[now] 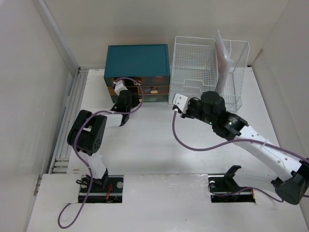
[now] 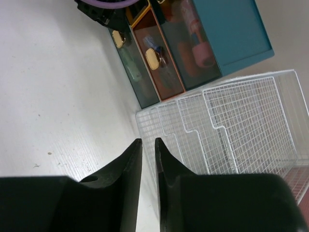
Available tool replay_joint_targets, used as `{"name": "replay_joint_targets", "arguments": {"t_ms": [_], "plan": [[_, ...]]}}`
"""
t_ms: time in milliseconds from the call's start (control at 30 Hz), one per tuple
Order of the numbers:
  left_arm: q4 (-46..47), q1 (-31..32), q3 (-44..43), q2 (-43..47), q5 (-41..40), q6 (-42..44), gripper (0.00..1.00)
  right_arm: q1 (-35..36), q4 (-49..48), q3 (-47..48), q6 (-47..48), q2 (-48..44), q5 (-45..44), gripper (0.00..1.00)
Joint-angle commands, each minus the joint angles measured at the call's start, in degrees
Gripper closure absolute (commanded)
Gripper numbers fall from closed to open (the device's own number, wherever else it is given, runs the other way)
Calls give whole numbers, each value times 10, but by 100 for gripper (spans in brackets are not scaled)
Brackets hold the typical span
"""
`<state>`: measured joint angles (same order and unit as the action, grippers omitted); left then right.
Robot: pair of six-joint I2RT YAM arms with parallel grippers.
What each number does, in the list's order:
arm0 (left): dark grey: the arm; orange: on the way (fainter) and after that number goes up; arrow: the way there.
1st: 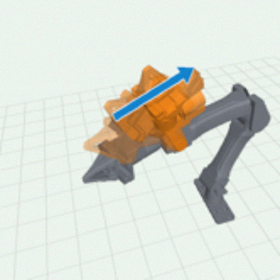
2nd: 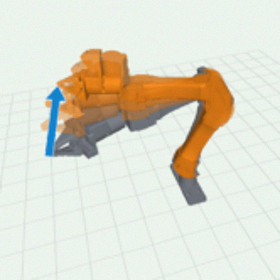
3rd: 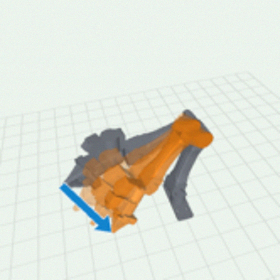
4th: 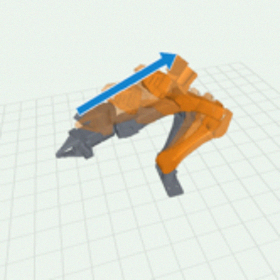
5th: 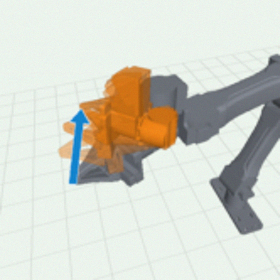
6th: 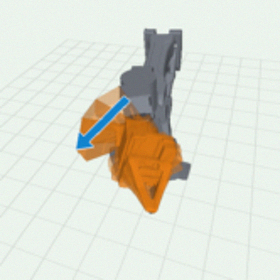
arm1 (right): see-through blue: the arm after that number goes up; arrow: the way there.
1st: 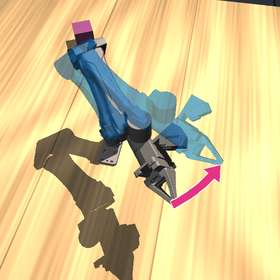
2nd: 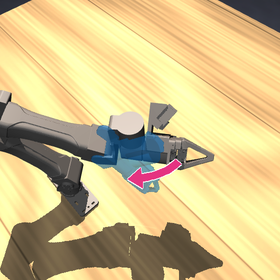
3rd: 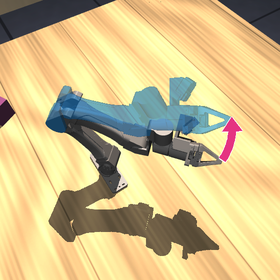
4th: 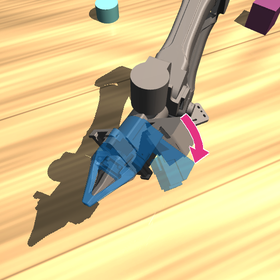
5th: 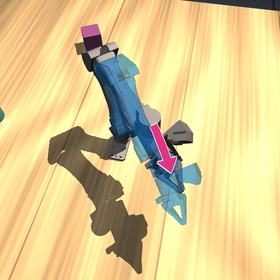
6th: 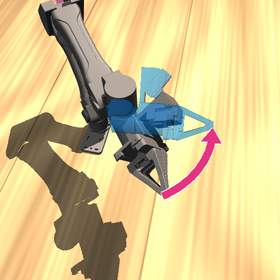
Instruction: Organize the desk
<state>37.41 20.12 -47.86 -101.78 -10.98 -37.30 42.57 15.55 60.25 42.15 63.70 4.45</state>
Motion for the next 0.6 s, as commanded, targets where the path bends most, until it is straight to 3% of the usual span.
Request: {"name": "replay_joint_targets", "arguments": {"t_ms": [0,33,133,300,433,567], "plan": [[10,-4,-3,25,3,7,74,-6,-13,0,-18,-20,-2,78],[16,-4,17,36,3,7,62,-12,-13,0,-18,-20,-8,75],[21,8,75,95,-10,7,29,-19,-13,14,-30,-25,-26,50],[21,31,172,223,-27,-11,6,-40,-18,46,-65,-25,-53,0],[-24,55,212,375,-27,-11,1,-68,-11,97,-115,-14,-60,0],[-127,81,206,505,-34,28,1,-73,-10,137,-181,10,-138,0]]}}
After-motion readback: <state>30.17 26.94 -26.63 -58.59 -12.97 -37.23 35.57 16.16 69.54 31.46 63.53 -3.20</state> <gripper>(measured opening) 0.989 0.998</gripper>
